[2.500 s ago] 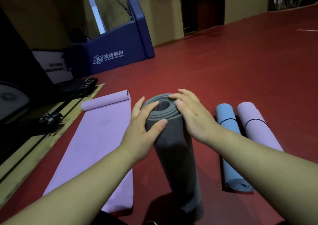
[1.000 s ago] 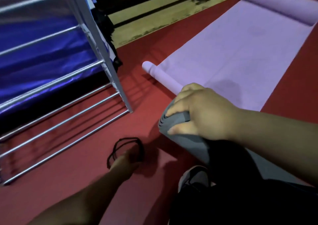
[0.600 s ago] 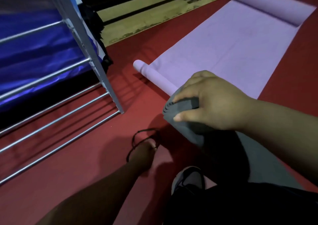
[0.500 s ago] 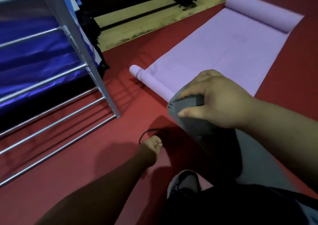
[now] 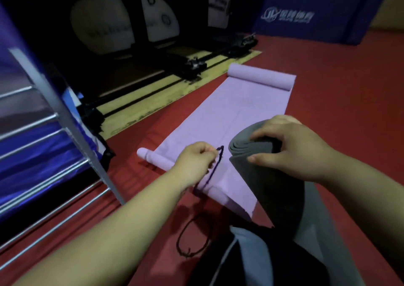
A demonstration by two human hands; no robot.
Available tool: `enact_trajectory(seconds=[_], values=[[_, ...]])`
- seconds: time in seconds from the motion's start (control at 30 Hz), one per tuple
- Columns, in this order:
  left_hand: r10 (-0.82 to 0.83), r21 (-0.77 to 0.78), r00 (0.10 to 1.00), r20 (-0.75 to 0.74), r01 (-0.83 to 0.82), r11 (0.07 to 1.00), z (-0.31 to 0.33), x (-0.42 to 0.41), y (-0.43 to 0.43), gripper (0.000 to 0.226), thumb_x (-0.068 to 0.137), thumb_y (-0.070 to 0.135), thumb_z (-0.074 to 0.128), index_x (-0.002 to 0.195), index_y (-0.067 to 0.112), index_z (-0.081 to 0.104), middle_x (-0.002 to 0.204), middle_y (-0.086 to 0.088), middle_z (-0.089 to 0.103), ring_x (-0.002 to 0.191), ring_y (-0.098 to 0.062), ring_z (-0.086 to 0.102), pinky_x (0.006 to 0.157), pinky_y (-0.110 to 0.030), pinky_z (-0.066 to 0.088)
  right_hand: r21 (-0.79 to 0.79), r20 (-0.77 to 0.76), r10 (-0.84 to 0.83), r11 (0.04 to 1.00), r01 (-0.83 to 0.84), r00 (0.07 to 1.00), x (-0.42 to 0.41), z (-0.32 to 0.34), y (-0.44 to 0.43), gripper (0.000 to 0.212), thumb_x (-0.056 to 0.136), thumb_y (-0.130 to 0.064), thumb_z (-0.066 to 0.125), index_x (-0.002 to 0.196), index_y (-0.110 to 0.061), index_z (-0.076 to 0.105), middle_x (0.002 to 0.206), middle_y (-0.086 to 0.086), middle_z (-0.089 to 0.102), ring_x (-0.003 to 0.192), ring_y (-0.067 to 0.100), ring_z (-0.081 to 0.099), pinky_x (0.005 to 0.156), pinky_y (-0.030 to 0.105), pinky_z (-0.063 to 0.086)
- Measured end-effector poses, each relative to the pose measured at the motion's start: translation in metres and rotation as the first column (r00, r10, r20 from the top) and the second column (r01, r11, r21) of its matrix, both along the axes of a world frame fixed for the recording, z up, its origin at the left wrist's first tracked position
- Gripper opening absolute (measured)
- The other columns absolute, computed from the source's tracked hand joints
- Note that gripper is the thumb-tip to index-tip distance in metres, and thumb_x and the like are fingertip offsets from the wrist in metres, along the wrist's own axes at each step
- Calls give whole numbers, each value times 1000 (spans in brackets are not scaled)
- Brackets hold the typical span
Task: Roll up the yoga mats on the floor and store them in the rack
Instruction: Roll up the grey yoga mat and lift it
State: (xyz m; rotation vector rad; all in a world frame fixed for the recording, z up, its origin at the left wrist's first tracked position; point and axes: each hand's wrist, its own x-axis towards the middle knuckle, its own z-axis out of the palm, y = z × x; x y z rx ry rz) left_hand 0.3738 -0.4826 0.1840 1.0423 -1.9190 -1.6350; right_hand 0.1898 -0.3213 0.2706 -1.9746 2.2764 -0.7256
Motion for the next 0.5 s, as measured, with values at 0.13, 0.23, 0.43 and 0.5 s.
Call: enact_trajectory(seconds=[0.13, 0.23, 0.43, 0.5], values=[[-139, -57, 982, -131, 133, 990, 86, -34, 43, 10, 95, 19, 65, 86, 18, 70, 91, -8, 69, 80, -18, 55, 67, -25, 46, -121, -31, -66, 991, 61, 997, -14, 35, 78, 58, 69, -71, 68, 113, -33, 70, 105, -26, 60, 107, 9, 55, 101, 33, 42], [-338, -182, 930, -148, 310, 933, 137, -68, 94, 9, 98, 17, 65, 89, 17, 68, 87, -2, 62, 76, -14, 50, 56, -11, 42, -210, 35, -191, 958, 195, 981, -23, 53, 147, 63, 65, -70, 72, 118, -37, 65, 101, -24, 61, 105, 4, 56, 97, 26, 43], [-651, -309, 744, -148, 591, 745, 168, -142, 221, 10, 96, 20, 66, 93, 11, 66, 92, -7, 65, 78, -13, 55, 74, -29, 46, -379, 235, -374, 815, 439, 897, -42, 60, 267, 85, 56, -66, 82, 132, -38, 55, 105, -18, 66, 111, 3, 59, 99, 18, 42], [-693, -330, 703, -161, 623, 709, 159, -161, 254, 15, 87, 39, 63, 89, 25, 66, 114, -8, 68, 90, -17, 60, 84, -37, 49, -375, 327, -364, 797, 473, 872, -53, 57, 291, 96, 55, -63, 86, 139, -39, 45, 107, -13, 67, 111, 10, 64, 103, 32, 46]])
